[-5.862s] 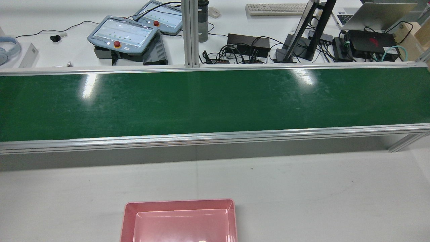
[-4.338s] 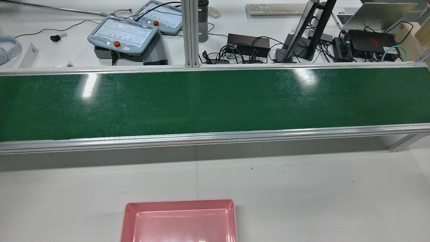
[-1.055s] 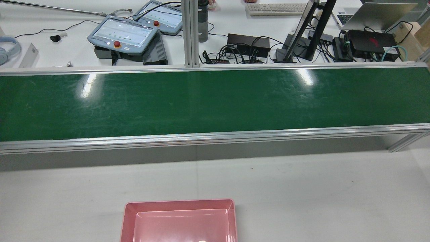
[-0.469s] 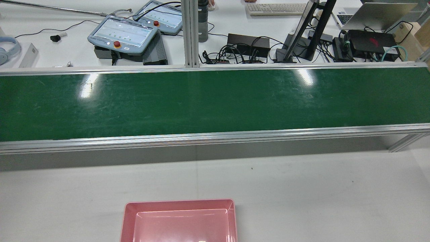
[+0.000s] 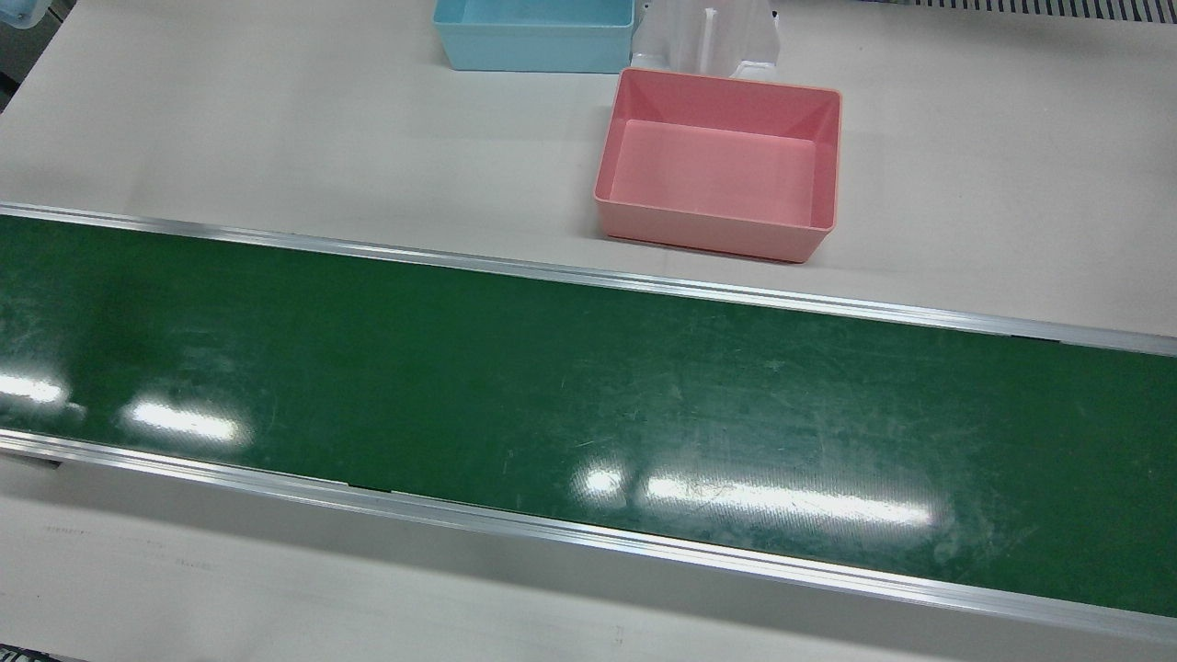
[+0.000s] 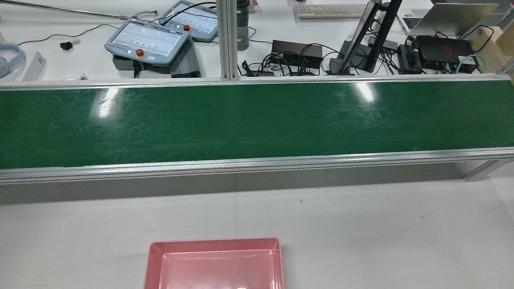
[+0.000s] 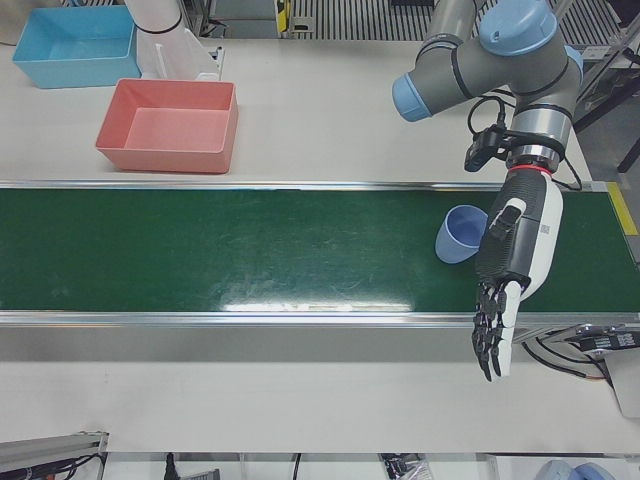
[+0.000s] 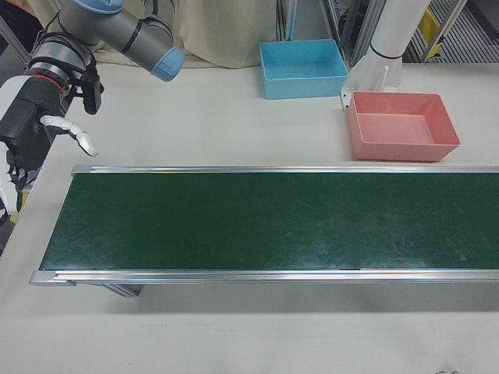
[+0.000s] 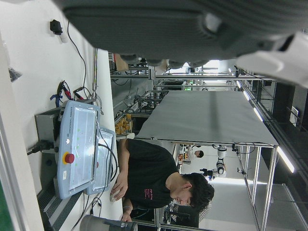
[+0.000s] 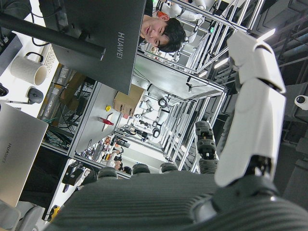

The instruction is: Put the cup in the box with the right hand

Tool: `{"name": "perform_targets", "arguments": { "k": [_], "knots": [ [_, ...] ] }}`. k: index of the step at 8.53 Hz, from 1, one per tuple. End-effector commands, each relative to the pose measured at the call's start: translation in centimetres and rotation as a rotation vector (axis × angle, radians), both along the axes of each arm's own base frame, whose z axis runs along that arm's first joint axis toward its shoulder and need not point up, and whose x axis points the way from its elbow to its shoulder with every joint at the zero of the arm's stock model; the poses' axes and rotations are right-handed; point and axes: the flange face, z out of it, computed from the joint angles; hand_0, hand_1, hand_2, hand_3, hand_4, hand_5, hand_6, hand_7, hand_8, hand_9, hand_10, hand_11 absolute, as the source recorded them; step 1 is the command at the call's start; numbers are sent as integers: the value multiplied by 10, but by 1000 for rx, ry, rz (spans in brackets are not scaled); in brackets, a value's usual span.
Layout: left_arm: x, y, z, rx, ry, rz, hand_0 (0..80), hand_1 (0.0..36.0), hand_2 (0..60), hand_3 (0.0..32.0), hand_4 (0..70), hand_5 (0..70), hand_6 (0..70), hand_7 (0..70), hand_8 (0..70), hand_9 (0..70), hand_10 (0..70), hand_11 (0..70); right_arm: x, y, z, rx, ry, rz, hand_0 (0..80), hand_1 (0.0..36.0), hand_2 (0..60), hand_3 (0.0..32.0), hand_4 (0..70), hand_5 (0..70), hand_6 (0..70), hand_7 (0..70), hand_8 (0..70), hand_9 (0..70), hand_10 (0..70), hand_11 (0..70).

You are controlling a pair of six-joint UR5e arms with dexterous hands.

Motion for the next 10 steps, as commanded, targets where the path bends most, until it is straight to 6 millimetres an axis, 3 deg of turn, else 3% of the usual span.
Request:
{"name": "perform_targets", "arguments": {
  "k": [1, 2, 3, 5, 7, 8, 10],
  "knots": [
    [0, 0, -1, 1, 0, 1, 0, 0, 0, 0, 0, 0, 0, 0, 0, 0, 0, 0, -12, -5, 0, -4, 3, -21, 466, 188, 169, 0, 0, 41, 5, 0, 0, 0, 0, 0],
    [0, 0, -1, 1, 0, -1, 0, 0, 0, 0, 0, 0, 0, 0, 0, 0, 0, 0, -14, -6, -2, -3, 5, -24, 411, 143, 175, 0, 0, 27, 3, 0, 0, 0, 0, 0],
    [0, 0, -1, 2, 0, 1, 0, 0, 0, 0, 0, 0, 0, 0, 0, 0, 0, 0, -16, -7, -2, -4, 5, -31, 435, 146, 136, 0, 0, 28, 1, 0, 0, 0, 0, 0],
    [0, 0, -1, 2, 0, 1, 0, 0, 0, 0, 0, 0, 0, 0, 0, 0, 0, 0, -21, -9, -5, -6, 5, -41, 494, 202, 73, 0, 0, 46, 0, 0, 0, 0, 0, 0],
    [0, 0, -1, 2, 0, -1, 0, 0, 0, 0, 0, 0, 0, 0, 0, 0, 0, 0, -23, -21, -19, 14, 7, -47, 507, 213, 65, 0, 0, 50, 0, 0, 0, 0, 0, 0],
    [0, 0, -1, 2, 0, -1, 0, 0, 0, 0, 0, 0, 0, 0, 0, 0, 0, 0, -19, -22, -26, 26, 10, -41, 521, 235, 66, 0, 0, 57, 0, 0, 0, 0, 0, 0],
    [0, 0, -1, 2, 0, -1, 0, 0, 0, 0, 0, 0, 0, 0, 0, 0, 0, 0, -22, -27, -30, 35, 13, -48, 575, 305, 134, 0, 0, 75, 0, 0, 0, 0, 0, 0]
  ]
}}
